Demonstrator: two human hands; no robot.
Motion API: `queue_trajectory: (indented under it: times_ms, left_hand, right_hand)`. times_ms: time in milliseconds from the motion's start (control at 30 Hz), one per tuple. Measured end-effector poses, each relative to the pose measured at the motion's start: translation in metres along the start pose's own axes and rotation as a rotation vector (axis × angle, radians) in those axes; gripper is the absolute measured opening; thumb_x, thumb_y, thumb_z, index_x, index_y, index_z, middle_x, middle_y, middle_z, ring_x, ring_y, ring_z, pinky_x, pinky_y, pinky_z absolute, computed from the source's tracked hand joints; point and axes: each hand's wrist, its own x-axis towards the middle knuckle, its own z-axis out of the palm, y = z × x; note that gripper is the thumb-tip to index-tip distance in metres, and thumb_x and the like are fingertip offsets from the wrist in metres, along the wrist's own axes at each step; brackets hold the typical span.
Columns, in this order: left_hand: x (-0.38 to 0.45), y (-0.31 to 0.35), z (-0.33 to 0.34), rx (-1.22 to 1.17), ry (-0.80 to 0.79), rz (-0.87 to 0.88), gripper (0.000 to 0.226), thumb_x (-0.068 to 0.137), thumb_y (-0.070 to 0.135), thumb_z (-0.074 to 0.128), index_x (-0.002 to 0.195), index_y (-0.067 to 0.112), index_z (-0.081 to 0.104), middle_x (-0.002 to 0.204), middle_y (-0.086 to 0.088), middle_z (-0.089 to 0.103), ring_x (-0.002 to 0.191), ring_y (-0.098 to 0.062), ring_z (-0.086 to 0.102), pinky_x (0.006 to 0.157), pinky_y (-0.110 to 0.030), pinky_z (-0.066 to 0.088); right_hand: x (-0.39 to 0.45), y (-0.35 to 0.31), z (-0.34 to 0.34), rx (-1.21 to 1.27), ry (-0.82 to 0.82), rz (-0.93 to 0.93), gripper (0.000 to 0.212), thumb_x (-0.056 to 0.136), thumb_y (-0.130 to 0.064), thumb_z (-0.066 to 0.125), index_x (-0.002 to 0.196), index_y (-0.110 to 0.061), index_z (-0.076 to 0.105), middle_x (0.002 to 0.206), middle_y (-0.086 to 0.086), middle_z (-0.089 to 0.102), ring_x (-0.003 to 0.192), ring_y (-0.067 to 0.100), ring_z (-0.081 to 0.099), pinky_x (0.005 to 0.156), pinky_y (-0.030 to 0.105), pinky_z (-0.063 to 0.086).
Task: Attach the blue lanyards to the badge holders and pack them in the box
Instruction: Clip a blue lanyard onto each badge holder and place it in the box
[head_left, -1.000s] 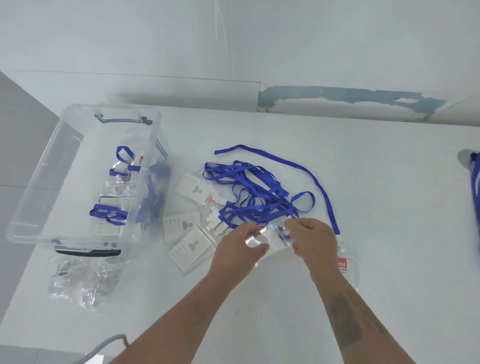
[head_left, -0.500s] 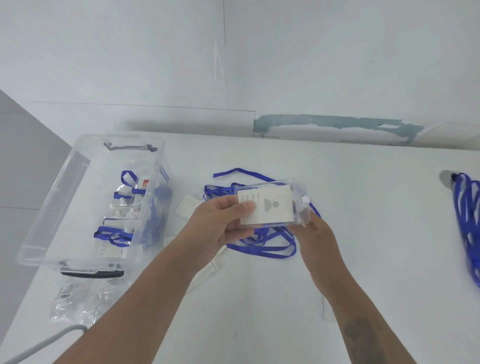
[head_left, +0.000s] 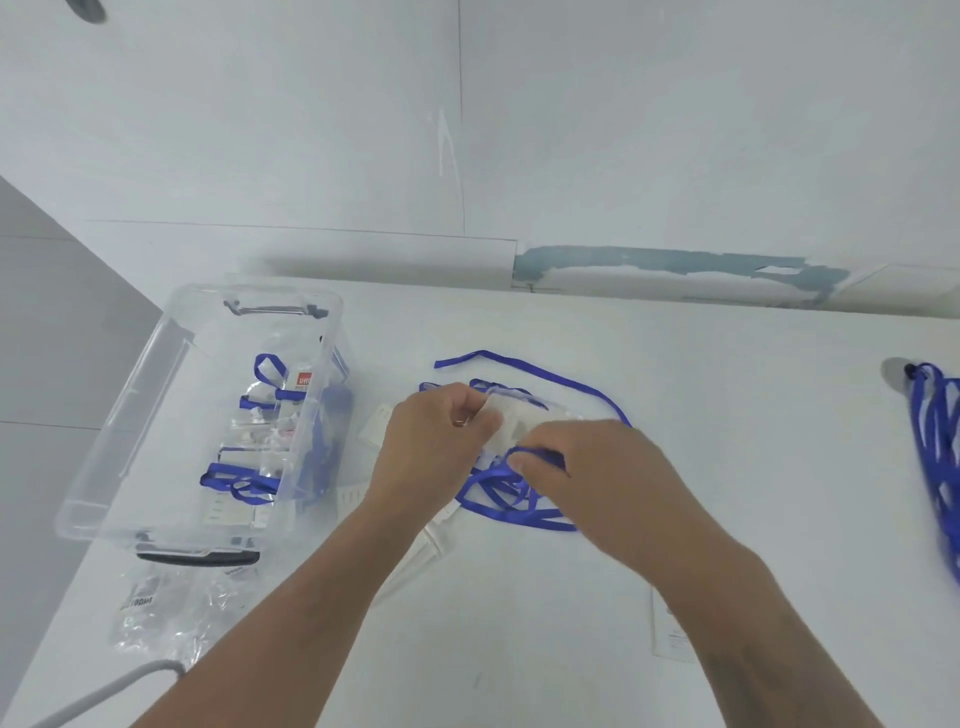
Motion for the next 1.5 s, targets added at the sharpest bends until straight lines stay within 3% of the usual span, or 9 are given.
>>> queue_trajectory:
  times_ms: [267,500,600,800,967,1200,1300,1400,1500]
  left_hand:
    - [-0.003,0.009,-0.043,-0.251,-0.431,-0.163,0.009,0.088,0.014,0.070,0.095,0.015,0.076,0.091,-0.003,0.078,0.079,-0.017,0.073,0.075,-0.030,0.061]
    - [-0.005,0.018,-0.057,-0.771,-0.448,-0.285,0.012,0.073,0.013,0.067,0.080,0.008,0.075,0.082,-0.010,0.075,0.064,-0.016,0.072,0.054,-0.021,0.058]
    - [0.004,0.017,-0.049,-0.912,-0.210,-0.326,0.013,0.073,0.015,0.072,0.084,0.008,0.071,0.086,-0.009,0.076,0.067,-0.015,0.071,0.061,-0.022,0.060]
    - [0.018,0.012,-0.039,-0.455,0.136,-0.234,0.003,0.088,0.014,0.072,0.087,0.016,0.072,0.078,0.002,0.077,0.071,-0.011,0.074,0.066,-0.023,0.060]
    - [0.017,0.002,-0.041,-0.043,-0.023,-0.110,0.004,0.088,0.022,0.071,0.085,0.022,0.073,0.076,0.006,0.076,0.070,-0.015,0.074,0.076,-0.041,0.062]
    - [0.006,0.013,-0.061,-0.515,-0.476,-0.207,0.014,0.078,0.015,0.073,0.091,0.012,0.078,0.093,-0.009,0.076,0.077,-0.019,0.071,0.068,-0.027,0.059]
    - [0.008,0.018,-0.060,-0.757,-0.389,-0.254,0.011,0.072,0.017,0.072,0.079,0.012,0.079,0.089,-0.010,0.074,0.072,-0.017,0.071,0.062,-0.023,0.059]
    - [0.016,0.018,-0.054,-0.888,-0.182,-0.320,0.007,0.077,0.013,0.073,0.082,0.011,0.077,0.089,-0.008,0.076,0.071,-0.016,0.072,0.066,-0.023,0.061]
    - [0.020,0.013,-0.046,-0.713,0.037,-0.331,0.009,0.085,0.013,0.074,0.094,0.011,0.074,0.091,-0.007,0.078,0.081,-0.018,0.075,0.074,-0.028,0.060]
  right_hand:
    - [0.035,0.009,-0.036,0.535,0.025,-0.008,0.003,0.080,-0.027,0.078,0.079,-0.029,0.076,0.071,-0.012,0.071,0.059,0.002,0.058,0.056,0.009,0.043]
    - [0.042,0.014,-0.006,1.096,-0.018,0.167,0.019,0.083,-0.006,0.068,0.076,-0.020,0.078,0.072,0.017,0.063,0.071,0.026,0.053,0.070,0.038,0.049]
    - [0.036,0.002,0.014,0.944,0.048,0.273,0.034,0.092,-0.011,0.055,0.064,-0.024,0.070,0.051,-0.008,0.058,0.052,0.008,0.048,0.055,0.017,0.043]
    - [0.019,-0.015,0.031,0.470,-0.050,0.140,0.023,0.097,-0.033,0.054,0.116,-0.035,0.068,0.087,-0.019,0.070,0.070,-0.007,0.060,0.065,0.008,0.042]
    - [0.028,-0.016,-0.010,0.283,0.058,0.029,0.012,0.091,-0.034,0.062,0.094,-0.038,0.073,0.082,-0.024,0.070,0.073,0.000,0.064,0.070,0.018,0.052]
    - [0.053,0.006,-0.039,0.766,0.081,0.097,0.005,0.081,-0.019,0.078,0.082,-0.024,0.078,0.076,-0.010,0.075,0.063,-0.001,0.063,0.058,0.009,0.046]
    - [0.053,0.009,-0.016,0.847,0.097,0.180,0.022,0.079,-0.012,0.074,0.070,-0.032,0.078,0.068,0.001,0.073,0.063,0.019,0.054,0.061,0.028,0.046]
    - [0.044,-0.005,0.009,0.686,0.042,0.205,0.031,0.091,-0.016,0.063,0.064,-0.026,0.073,0.043,-0.016,0.050,0.045,0.009,0.032,0.049,0.018,0.030]
    - [0.030,-0.016,0.025,0.422,0.015,0.057,0.024,0.099,-0.030,0.051,0.085,-0.020,0.067,0.065,-0.016,0.064,0.058,0.000,0.055,0.056,0.016,0.040]
